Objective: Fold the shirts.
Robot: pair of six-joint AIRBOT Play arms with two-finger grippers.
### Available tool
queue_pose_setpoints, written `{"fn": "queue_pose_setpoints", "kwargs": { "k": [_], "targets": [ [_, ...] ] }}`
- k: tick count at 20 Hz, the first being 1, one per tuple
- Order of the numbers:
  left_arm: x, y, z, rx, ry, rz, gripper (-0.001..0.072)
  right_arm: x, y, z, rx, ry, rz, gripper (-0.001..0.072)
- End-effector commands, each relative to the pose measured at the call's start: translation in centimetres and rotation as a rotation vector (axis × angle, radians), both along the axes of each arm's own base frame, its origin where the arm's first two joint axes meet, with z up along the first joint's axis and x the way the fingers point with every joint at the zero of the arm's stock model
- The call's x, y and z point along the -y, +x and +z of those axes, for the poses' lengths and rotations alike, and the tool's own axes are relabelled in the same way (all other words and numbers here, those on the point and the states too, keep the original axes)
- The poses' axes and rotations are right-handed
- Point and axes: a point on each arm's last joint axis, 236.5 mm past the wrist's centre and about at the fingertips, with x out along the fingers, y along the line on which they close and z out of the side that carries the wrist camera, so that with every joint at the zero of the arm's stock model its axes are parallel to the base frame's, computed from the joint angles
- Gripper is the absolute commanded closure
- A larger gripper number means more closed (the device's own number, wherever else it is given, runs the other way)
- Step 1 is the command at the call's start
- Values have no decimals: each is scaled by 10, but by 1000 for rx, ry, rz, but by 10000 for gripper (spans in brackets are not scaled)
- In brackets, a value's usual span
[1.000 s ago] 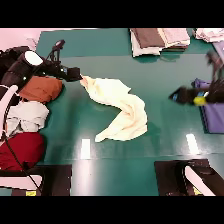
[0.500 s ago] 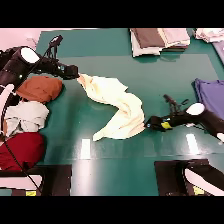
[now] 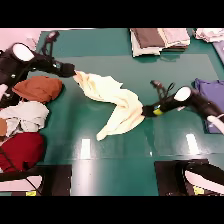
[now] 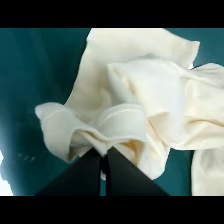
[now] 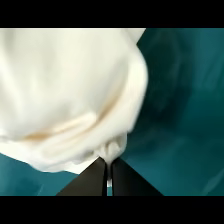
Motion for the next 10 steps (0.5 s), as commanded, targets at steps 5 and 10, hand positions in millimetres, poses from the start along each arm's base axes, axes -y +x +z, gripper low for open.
{"fn": "queue_pose_setpoints", "kwargs": {
  "k": [5,10],
  "targets": [
    [-47,-70,269,662,63,88,684,126,32,271,656,-177,-225,693],
    [-68,-205,410,1038,-11,123,684,163,-38,423,1049,-263,-396,693]
  ]
}}
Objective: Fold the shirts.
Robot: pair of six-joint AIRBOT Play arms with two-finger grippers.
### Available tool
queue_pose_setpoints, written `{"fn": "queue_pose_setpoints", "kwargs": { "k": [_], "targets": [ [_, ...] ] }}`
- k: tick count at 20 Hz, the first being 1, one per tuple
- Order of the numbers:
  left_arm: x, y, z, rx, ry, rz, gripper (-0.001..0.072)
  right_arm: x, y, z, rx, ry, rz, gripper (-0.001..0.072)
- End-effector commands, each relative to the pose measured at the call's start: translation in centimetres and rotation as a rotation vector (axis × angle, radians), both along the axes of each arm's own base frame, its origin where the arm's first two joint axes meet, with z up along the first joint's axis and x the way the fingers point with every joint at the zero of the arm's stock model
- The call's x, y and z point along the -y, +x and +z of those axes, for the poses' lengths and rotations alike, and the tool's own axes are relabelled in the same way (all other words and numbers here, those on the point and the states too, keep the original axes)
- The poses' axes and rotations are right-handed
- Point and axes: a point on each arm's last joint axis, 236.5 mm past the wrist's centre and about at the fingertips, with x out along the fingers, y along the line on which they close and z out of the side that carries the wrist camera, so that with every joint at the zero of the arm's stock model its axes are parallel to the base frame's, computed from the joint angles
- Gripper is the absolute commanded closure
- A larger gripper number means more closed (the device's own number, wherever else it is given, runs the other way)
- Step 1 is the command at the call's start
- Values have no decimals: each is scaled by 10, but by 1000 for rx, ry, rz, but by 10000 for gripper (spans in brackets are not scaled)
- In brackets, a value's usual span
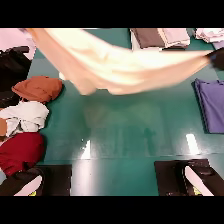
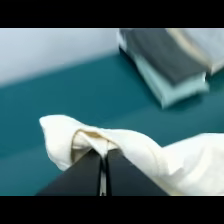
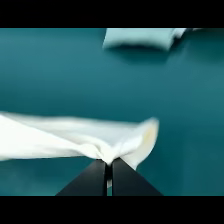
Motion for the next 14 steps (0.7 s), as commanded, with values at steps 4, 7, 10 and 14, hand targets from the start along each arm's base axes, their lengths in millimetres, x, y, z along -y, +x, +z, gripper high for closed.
{"fn": "queue_pose_setpoints", "kwargs": {
  "k": [4,7,10,14],
  "targets": [
    [-27,-148,112,366,-55,20,684,28,-80,126,308,-109,-170,693],
    [-24,-138,96,301,-30,15,684,33,-68,110,177,-107,-155,694],
    [-9,-76,22,-3,26,-13,685,32,-30,55,-44,-67,-81,694],
    [9,25,-139,-491,114,-38,684,15,30,-77,-405,20,26,694]
  ]
}}
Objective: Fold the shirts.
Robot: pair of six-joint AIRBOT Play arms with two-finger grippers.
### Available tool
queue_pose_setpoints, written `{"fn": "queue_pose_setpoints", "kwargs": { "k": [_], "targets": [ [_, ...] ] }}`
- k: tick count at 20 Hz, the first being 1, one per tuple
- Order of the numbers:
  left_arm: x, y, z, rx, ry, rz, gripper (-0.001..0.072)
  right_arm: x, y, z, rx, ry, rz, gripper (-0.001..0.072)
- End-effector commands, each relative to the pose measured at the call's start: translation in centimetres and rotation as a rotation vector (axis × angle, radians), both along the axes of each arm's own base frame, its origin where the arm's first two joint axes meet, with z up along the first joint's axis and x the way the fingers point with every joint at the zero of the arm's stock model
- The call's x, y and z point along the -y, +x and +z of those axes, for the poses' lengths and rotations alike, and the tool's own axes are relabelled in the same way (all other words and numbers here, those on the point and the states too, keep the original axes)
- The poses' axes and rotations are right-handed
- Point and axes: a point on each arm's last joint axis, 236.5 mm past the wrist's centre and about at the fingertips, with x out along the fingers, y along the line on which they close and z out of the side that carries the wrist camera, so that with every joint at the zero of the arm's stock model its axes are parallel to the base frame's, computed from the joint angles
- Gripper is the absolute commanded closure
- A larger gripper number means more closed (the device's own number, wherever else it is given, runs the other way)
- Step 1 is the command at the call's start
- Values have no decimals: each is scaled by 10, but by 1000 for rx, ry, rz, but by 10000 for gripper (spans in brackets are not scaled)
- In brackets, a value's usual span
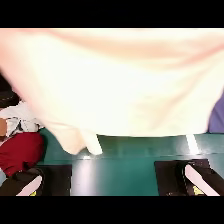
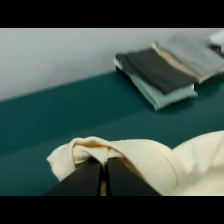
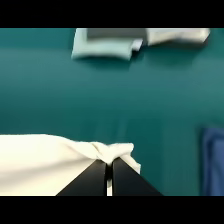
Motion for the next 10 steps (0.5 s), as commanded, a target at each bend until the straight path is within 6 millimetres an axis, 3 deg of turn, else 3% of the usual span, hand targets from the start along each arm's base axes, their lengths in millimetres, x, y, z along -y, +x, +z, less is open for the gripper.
{"fn": "queue_pose_setpoints", "kwargs": {
  "k": [1,4,5,6,7,9,10],
  "targets": [
    [12,66,-152,-424,69,-13,683,-19,35,-118,-329,74,74,694],
    [16,112,-297,-676,98,9,683,-24,58,-223,-550,50,80,694],
    [15,124,-335,-719,101,23,683,-28,67,-246,-578,54,83,694],
    [16,133,-361,-753,103,32,683,-31,78,-264,-594,64,86,694],
    [15,141,-377,-773,100,43,683,-34,87,-276,-603,69,86,694],
    [15,151,-384,-759,95,56,638,-35,100,-284,-621,79,88,691],
    [11,155,-376,-741,84,65,311,-35,105,-280,-623,76,93,614]
  ]
}}
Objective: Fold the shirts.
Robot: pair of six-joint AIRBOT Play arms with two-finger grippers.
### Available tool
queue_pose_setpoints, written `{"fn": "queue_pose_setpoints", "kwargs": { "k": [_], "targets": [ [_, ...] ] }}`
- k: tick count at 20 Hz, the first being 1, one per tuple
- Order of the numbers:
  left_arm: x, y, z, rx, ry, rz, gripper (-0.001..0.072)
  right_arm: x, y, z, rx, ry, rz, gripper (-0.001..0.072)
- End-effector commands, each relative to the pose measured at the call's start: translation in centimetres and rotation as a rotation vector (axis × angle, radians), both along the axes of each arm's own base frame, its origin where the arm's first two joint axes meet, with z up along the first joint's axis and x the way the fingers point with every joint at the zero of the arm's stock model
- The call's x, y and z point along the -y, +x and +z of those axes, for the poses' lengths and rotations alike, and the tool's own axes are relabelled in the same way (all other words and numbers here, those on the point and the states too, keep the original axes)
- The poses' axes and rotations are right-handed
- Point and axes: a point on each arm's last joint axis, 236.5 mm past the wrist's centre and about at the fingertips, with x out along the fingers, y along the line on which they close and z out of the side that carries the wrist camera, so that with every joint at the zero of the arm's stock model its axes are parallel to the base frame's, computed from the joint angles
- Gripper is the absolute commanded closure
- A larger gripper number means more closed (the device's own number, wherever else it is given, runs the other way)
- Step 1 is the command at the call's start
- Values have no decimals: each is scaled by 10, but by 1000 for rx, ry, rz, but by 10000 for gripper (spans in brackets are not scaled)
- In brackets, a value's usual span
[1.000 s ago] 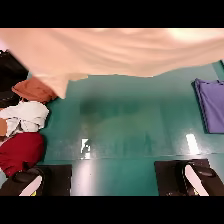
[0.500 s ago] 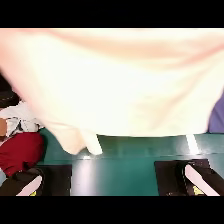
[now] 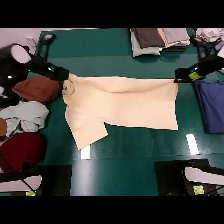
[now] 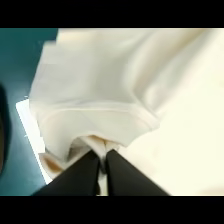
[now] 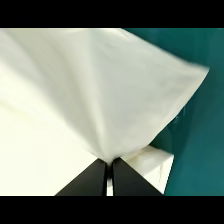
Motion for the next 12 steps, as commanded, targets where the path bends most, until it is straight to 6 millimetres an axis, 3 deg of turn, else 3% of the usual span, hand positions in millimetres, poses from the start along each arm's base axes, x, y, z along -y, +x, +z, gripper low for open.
{"fn": "queue_pose_setpoints", "kwargs": {
  "k": [1,2,4,6,8,12],
  "targets": [
    [-10,16,-22,-22,-5,42,125,-5,21,-16,-31,3,16,401],
    [-20,14,-13,-42,-5,54,147,-3,24,-5,-18,1,18,300],
    [-52,-2,-2,-127,-3,91,147,0,17,19,-10,-4,37,300],
    [-82,-25,-9,-198,-13,148,147,-2,-1,33,-8,-13,68,302],
    [-96,-55,-31,-262,-45,203,147,-4,-23,37,-2,-15,72,302],
    [-88,-129,-101,-466,-81,225,148,-28,-48,32,32,82,65,302]
  ]
}}
